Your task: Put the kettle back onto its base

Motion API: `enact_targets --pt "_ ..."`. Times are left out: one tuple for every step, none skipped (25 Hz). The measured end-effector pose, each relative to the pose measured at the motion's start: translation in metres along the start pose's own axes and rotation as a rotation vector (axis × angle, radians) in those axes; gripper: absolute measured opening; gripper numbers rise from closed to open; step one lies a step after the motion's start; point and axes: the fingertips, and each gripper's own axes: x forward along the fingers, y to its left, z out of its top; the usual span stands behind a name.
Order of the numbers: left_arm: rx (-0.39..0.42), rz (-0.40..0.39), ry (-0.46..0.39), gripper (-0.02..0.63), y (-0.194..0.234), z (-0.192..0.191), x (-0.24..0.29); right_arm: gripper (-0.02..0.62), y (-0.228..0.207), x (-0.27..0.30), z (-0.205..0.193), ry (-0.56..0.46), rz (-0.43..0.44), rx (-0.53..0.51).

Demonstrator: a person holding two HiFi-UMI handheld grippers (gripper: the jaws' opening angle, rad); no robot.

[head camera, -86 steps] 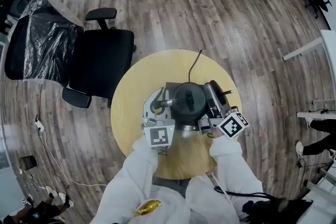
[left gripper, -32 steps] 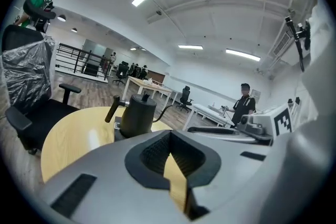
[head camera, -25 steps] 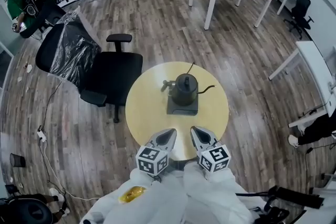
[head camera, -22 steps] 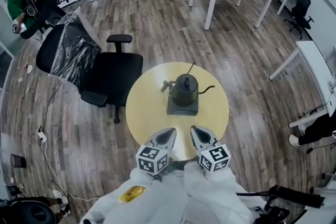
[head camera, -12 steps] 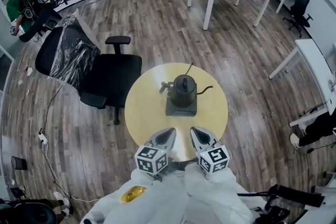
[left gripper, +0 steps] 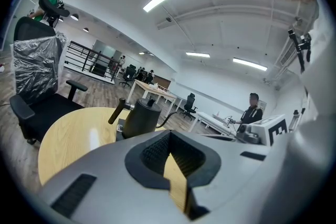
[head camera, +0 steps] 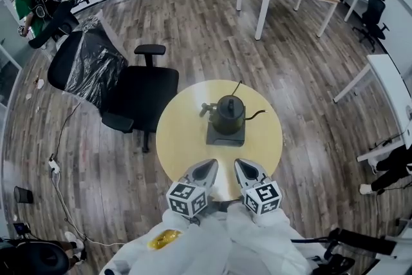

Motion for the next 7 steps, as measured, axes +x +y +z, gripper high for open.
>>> enact_targets --pt "-0.002 0.002 0.000 0.000 0.0010 0.0009 0.0009 0.011 -0.0007 0.0010 0.0006 0.002 0.001 -0.002" --pt "-0.008 0.003 0.001 0.002 0.0019 0.0012 0.0018 0.011 -0.0011 0.0018 0.0010 0.003 0.002 -0.002" --pt "-0.019 0.004 0.000 0.002 0.0028 0.0011 0.0027 0.011 -0.0016 0.0025 0.0012 0.001 0.004 -0.001" --pt "-0.033 0.003 -0.002 0.000 0.0036 0.0008 0.0035 0.011 -0.0022 0.0032 0.0013 -0.001 0.006 0.002" --pt "-0.047 0.002 -0.005 0.002 0.0044 0.0005 0.0043 0.011 -0.0030 0.0038 0.0016 -0.005 0.007 0.006" --pt "-0.059 0.000 -0.007 0.000 0.0051 0.0001 0.0052 0.011 -0.0039 0.0045 0.0018 -0.009 0.007 0.010" --pt "-0.071 -0.001 -0.009 0.002 0.0059 -0.0003 0.0061 0.011 -0.0049 0.0053 0.0021 -0.013 0.008 0.013"
